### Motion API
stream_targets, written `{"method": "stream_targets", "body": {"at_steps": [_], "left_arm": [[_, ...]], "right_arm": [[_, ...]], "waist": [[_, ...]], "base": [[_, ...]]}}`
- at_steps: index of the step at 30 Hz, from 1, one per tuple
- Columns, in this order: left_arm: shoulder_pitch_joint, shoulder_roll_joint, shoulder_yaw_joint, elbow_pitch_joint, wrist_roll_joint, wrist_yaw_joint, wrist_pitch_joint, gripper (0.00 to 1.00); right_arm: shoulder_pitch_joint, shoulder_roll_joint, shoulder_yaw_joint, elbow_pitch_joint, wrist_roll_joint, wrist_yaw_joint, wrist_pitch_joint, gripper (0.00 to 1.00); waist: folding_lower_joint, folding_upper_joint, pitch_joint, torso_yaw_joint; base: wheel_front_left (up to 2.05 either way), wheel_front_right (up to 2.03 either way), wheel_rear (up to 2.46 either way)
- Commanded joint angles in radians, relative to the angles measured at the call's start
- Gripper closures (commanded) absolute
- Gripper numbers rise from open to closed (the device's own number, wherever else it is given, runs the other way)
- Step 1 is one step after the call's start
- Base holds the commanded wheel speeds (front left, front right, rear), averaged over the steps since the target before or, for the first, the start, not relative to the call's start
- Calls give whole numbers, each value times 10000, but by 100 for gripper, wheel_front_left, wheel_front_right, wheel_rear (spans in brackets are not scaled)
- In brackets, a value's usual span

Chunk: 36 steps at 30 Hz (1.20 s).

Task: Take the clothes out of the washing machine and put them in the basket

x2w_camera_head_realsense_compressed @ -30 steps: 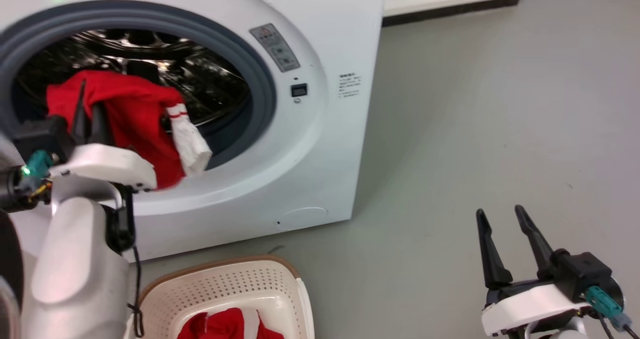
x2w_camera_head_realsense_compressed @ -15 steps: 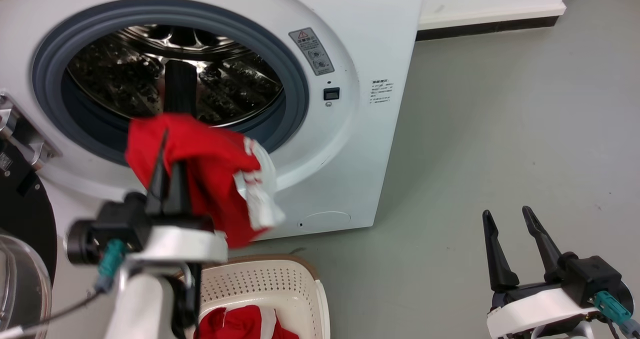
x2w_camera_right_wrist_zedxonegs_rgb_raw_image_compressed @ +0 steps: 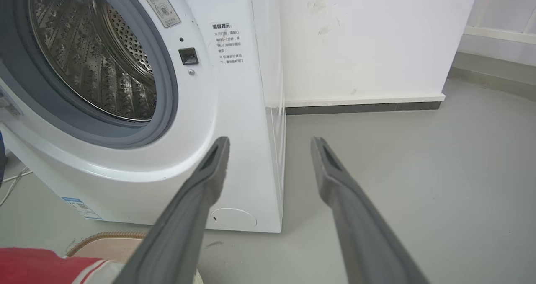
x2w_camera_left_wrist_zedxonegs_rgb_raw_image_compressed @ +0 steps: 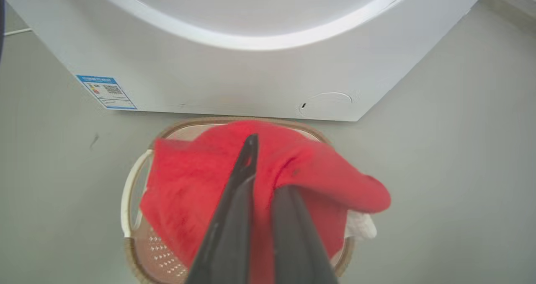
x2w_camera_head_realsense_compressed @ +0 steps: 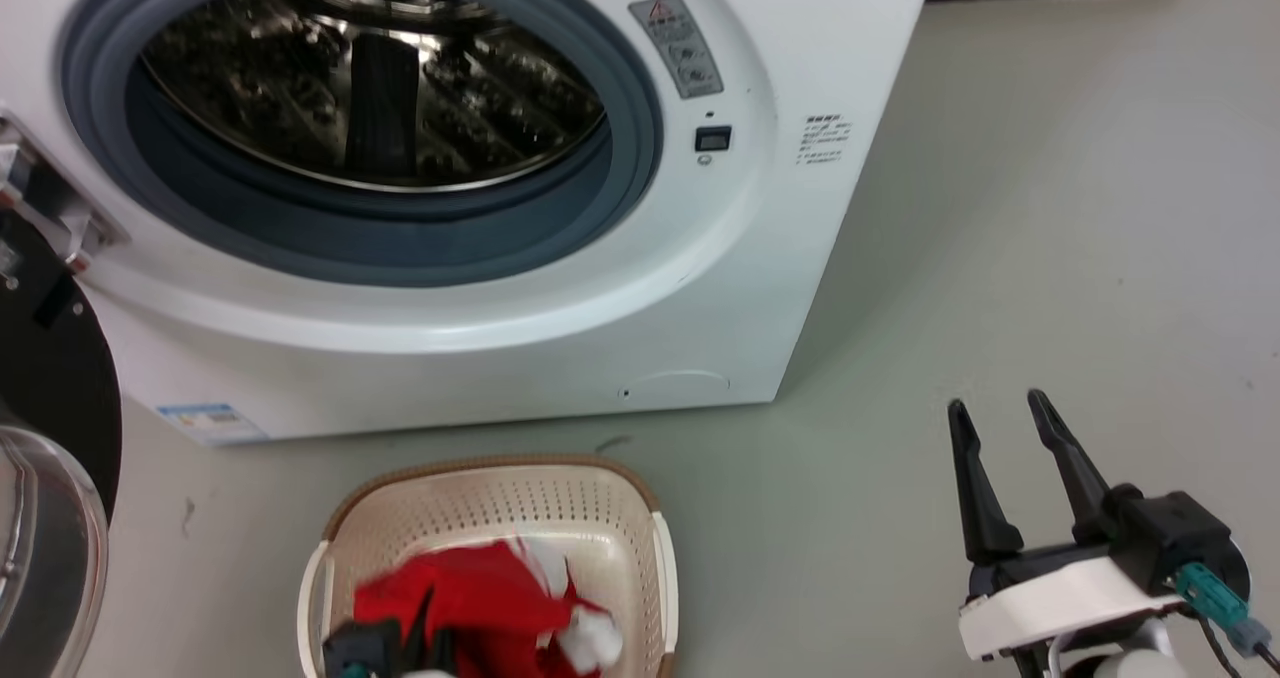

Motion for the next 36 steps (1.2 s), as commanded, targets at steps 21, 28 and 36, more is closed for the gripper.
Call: {"method": "stream_targets", "body": {"at_steps": [21, 28, 36], "left_arm": [[-4864, 161, 690, 7051, -739, -103, -634, 100], [-5714, 283, 883, 8398, -947, 27, -651, 55], [-5336, 169, 832, 8490, -873, 24, -655, 0]], "right_arm": [[-2252, 4, 747, 268, 150, -7, -319, 0], [-2691, 2, 975, 654, 363, -7, -372, 0], [-2462, 4, 722, 819, 303, -7, -371, 0]], "waist": [[0, -1, 4324, -770], [0, -1, 4931, -1155], [0, -1, 3831, -1065]], "base": [[0, 0, 0], [0, 0, 0], [0, 0, 0]]}}
